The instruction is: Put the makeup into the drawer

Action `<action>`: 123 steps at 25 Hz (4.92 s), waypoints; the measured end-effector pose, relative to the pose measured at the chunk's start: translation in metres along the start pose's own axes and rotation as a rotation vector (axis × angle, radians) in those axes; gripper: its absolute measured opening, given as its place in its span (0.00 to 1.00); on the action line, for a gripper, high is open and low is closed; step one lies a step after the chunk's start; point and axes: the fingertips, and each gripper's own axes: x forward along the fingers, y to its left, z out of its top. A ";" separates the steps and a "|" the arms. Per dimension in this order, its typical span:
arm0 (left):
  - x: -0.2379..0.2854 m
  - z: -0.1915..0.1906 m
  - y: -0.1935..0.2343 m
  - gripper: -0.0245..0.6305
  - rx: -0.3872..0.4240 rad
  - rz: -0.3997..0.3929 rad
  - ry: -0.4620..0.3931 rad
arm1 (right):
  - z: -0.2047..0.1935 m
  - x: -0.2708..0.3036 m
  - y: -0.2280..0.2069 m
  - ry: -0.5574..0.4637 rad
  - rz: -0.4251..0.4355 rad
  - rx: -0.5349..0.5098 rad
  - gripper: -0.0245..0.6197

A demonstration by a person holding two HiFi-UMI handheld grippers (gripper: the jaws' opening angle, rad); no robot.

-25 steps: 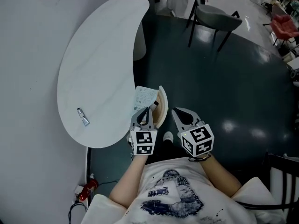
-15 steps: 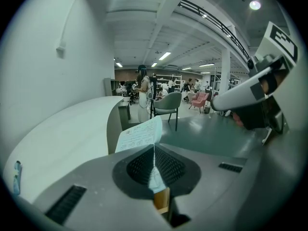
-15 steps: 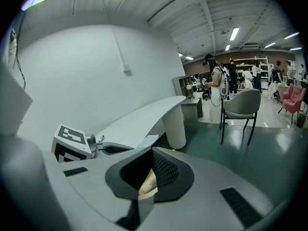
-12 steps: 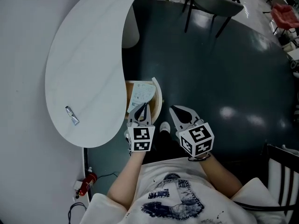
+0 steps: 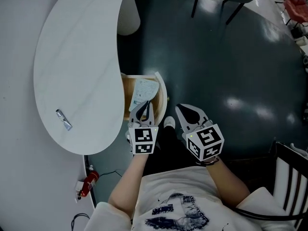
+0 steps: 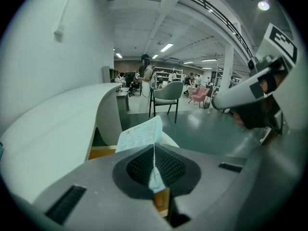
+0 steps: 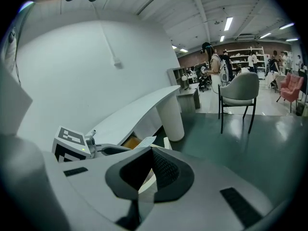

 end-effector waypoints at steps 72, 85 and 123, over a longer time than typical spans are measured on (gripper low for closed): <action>0.104 -0.118 0.033 0.14 -0.036 -0.029 0.371 | -0.062 0.045 -0.050 0.055 -0.004 0.080 0.07; 0.069 -0.065 0.016 0.14 -0.069 -0.075 0.243 | -0.048 0.024 -0.021 -0.006 -0.048 0.079 0.07; -0.295 0.061 0.164 0.14 -0.049 0.114 -0.209 | 0.087 -0.048 0.294 -0.268 0.013 -0.115 0.07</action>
